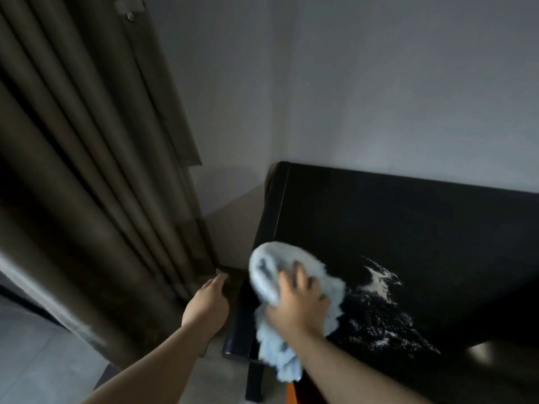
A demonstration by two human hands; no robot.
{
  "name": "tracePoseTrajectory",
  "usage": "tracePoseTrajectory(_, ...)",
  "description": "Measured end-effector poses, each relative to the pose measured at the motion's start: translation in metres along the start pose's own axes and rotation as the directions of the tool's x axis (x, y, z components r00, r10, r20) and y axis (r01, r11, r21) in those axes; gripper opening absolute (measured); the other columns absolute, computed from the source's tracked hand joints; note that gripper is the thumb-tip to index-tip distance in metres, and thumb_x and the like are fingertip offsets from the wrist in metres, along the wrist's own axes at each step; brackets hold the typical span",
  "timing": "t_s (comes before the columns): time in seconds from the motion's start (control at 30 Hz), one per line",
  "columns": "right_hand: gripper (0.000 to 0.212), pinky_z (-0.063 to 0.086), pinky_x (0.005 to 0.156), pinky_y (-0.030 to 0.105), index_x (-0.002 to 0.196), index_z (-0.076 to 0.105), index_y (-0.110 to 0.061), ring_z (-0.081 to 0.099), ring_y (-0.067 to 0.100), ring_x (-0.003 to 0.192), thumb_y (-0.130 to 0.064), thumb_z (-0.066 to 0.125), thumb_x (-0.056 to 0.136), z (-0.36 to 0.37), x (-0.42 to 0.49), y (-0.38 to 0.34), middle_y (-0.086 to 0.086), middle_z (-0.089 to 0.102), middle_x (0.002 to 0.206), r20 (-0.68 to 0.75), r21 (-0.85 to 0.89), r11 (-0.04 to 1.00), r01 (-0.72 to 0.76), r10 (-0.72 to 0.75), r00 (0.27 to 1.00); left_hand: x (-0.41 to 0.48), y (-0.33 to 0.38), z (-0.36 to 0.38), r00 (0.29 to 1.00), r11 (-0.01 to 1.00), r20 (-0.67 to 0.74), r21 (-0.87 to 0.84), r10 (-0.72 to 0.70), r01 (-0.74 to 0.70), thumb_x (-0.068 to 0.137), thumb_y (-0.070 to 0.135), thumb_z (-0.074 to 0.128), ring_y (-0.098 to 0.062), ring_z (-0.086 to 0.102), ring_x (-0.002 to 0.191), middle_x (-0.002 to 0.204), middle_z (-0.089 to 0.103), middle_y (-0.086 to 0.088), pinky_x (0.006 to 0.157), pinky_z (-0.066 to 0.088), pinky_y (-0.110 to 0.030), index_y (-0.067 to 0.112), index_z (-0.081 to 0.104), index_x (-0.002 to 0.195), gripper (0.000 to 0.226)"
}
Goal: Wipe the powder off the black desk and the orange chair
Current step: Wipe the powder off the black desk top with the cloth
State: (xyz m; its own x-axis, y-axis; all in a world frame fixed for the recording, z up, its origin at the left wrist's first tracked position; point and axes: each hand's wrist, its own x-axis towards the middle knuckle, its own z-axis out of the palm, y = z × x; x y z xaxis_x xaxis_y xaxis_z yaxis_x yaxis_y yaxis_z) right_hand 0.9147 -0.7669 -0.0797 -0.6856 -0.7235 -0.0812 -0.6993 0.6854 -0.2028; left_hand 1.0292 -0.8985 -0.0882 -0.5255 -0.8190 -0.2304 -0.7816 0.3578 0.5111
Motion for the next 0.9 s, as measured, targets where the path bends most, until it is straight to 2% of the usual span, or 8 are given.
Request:
tracePoseTrajectory(0.1,0.062,0.022,0.099,0.051,0.136,0.022,-0.038,0.015,0.03,0.135,-0.051,0.051,0.083,0.018,-0.022,-0.015,-0.007,0.001,0.155,0.145,0.002,0.989,0.148,-0.147,0.979,-0.002,0.007,0.009,0.998,0.998,0.02,-0.039,0.055,-0.054,0.092,0.029,0.044,-0.013,0.051,0.117,0.132,0.054,0.009,0.09,0.041,-0.027,0.035,0.051,0.124,0.033)
tracePoseTrajectory(0.2,0.051,0.034,0.091,0.043,0.131,0.029,-0.035,0.032,0.031,0.125,-0.042,0.052,0.086,0.002,-0.013,0.027,-0.003,0.016,0.15,0.07,-0.07,0.997,0.013,-0.008,0.997,-0.002,0.015,0.011,0.994,0.994,0.039,0.015,0.106,-0.106,0.092,0.018,0.039,-0.015,0.045,0.127,0.143,0.044,0.008,0.097,0.038,-0.027,0.031,0.041,0.139,0.048)
tracePoseTrajectory(0.3,0.056,0.04,0.081,0.036,0.131,0.031,-0.034,0.042,0.026,0.112,-0.047,0.057,0.083,-0.023,-0.006,0.057,0.0,0.03,0.141,-0.051,-0.055,0.984,-0.172,0.169,0.984,-0.001,0.027,0.013,0.989,0.989,0.028,0.02,0.148,-0.148,0.093,0.015,0.035,-0.016,0.044,0.128,0.145,0.041,0.009,0.096,0.037,-0.027,0.028,0.037,0.142,0.051)
tracePoseTrajectory(0.4,0.064,0.044,0.072,0.036,0.126,0.047,-0.033,0.053,0.031,0.101,-0.048,0.071,0.069,-0.023,-0.013,0.035,0.006,0.043,0.136,-0.226,-0.027,0.999,-0.024,0.018,0.974,0.004,0.044,0.024,0.987,0.989,0.069,0.033,0.143,-0.145,0.094,0.014,0.037,-0.018,0.045,0.127,0.144,0.042,0.006,0.098,0.037,-0.029,0.023,0.041,0.14,0.047)
tracePoseTrajectory(0.5,0.06,0.036,0.092,0.044,0.137,0.032,-0.034,0.039,0.034,0.122,-0.047,0.055,0.082,0.005,-0.031,0.021,0.003,0.024,0.15,-0.041,0.03,0.996,0.081,-0.079,0.996,0.003,0.054,0.033,0.978,0.989,0.166,0.057,0.126,-0.137,0.096,0.027,0.042,-0.014,0.049,0.122,0.137,0.047,0.008,0.096,0.039,-0.025,0.024,0.044,0.136,0.04)
tracePoseTrajectory(0.57,0.059,0.035,0.094,0.046,0.138,0.029,-0.034,0.036,0.034,0.125,-0.047,0.052,0.085,0.011,-0.031,0.042,0.001,0.021,0.152,-0.048,0.031,0.999,0.023,-0.021,0.999,0.003,0.055,0.038,0.962,0.969,0.158,0.065,0.224,-0.237,0.095,0.027,0.041,-0.014,0.046,0.125,0.14,0.044,0.009,0.098,0.039,-0.027,0.028,0.038,0.139,0.044)
tracePoseTrajectory(0.7,0.071,0.036,0.096,0.044,0.142,0.014,-0.036,0.031,0.03,0.126,-0.052,0.053,0.085,-0.002,-0.024,0.094,-0.003,0.013,0.151,-0.028,-0.011,0.992,-0.129,0.129,0.991,-0.001,0.064,0.042,0.952,0.956,0.155,0.09,0.263,-0.278,0.093,0.017,0.039,-0.015,0.033,0.135,0.15,0.032,0.009,0.106,0.032,-0.029,0.027,0.029,0.146,0.054)
tracePoseTrajectory(0.9,0.065,0.037,0.092,0.038,0.142,0.015,-0.035,0.036,0.024,0.121,-0.048,0.049,0.089,-0.031,-0.027,0.151,-0.002,0.017,0.149,-0.102,-0.11,0.955,-0.276,0.266,0.959,-0.006,0.088,0.052,0.894,0.906,0.323,0.186,0.31,-0.381,0.097,0.027,0.037,-0.019,0.01,0.145,0.158,0.013,0.003,0.115,0.021,-0.038,0.032,0.011,0.15,0.059)
